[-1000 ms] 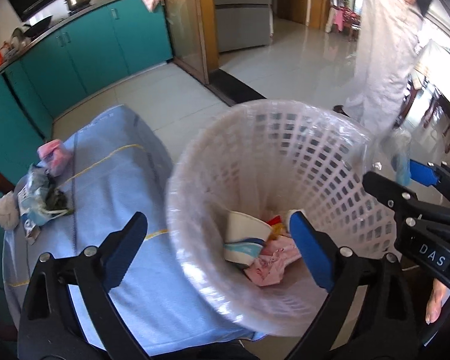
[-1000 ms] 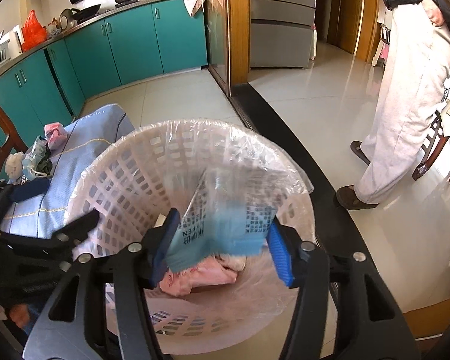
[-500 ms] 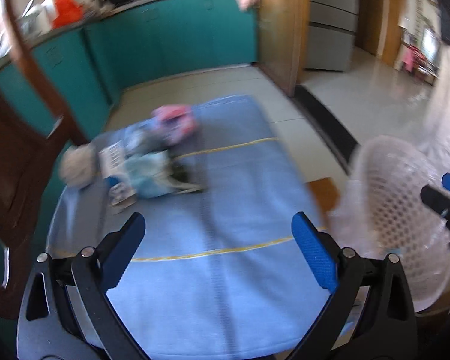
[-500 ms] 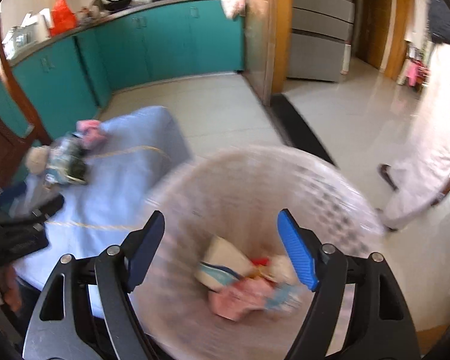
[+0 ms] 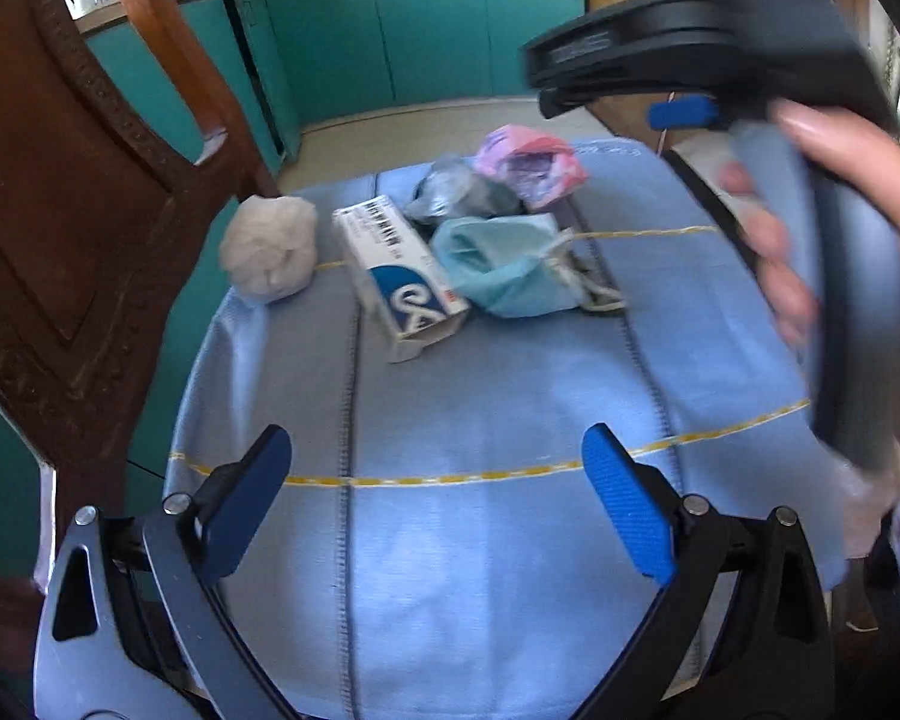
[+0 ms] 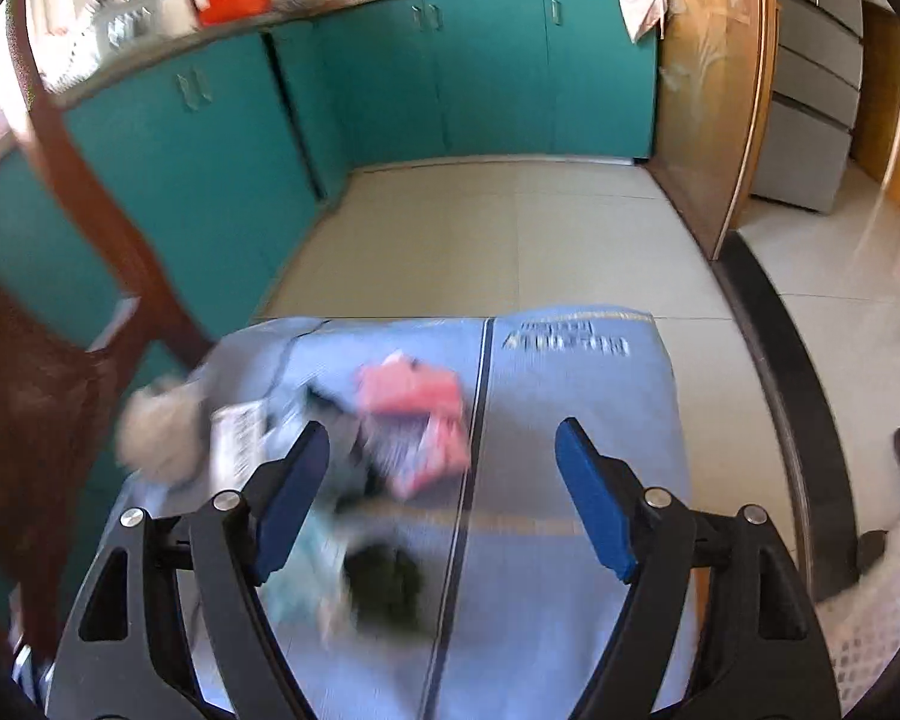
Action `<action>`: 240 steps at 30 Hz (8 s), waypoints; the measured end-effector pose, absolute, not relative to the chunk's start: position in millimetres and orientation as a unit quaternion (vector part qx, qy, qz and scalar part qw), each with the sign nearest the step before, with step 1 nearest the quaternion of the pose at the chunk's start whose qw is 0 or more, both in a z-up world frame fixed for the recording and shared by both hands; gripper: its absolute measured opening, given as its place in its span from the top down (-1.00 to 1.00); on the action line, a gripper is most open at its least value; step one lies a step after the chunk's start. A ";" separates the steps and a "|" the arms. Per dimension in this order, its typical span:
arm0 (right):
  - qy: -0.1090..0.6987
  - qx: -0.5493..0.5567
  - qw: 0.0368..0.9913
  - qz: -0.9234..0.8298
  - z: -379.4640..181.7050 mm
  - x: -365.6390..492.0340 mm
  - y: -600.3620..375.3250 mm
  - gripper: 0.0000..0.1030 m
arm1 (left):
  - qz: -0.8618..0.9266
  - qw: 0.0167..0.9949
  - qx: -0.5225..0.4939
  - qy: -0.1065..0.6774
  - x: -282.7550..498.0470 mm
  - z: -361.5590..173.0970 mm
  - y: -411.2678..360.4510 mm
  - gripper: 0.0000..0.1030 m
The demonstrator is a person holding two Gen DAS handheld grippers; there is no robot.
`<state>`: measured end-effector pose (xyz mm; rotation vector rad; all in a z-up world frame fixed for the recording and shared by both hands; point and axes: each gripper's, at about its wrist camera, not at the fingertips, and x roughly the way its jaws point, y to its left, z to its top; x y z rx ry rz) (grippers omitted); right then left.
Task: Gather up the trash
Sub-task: 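Move both open tools back over the table toward the remaining trash, then grasp the white plastic bag with right tool while left tool grasps the pink paper bag, then carry white bag and pink bag over the wastebasket and open both tools, then grasp the blue face mask with right tool while left tool grasps the white ointment box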
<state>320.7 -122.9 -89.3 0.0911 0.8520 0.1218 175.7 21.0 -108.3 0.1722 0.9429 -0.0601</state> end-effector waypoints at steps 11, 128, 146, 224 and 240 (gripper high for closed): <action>0.422 0.041 0.869 0.255 -78.8 342.4 -13.1 -0.45 | -0.053 0.875 0.101 0.471 153.3 -127.0 26.3 -0.89; 0.438 -0.057 0.890 0.111 -79.3 93.7 -134.3 0.45 | -0.030 0.899 0.099 0.425 108.3 -78.7 24.1 -0.04; 0.366 -0.017 0.930 -0.001 -16.3 67.1 -246.1 0.45 | -0.116 0.908 0.109 0.388 103.0 -43.4 -58.8 -0.04; 0.465 0.030 0.861 0.205 -104.8 155.2 -160.4 0.67 | 0.034 0.883 -0.004 0.468 268.3 -111.9 61.1 -0.81; 0.456 0.002 0.872 0.176 -113.1 131.9 -163.1 -0.30 | -0.001 0.846 -0.015 0.533 321.7 -154.1 48.5 0.13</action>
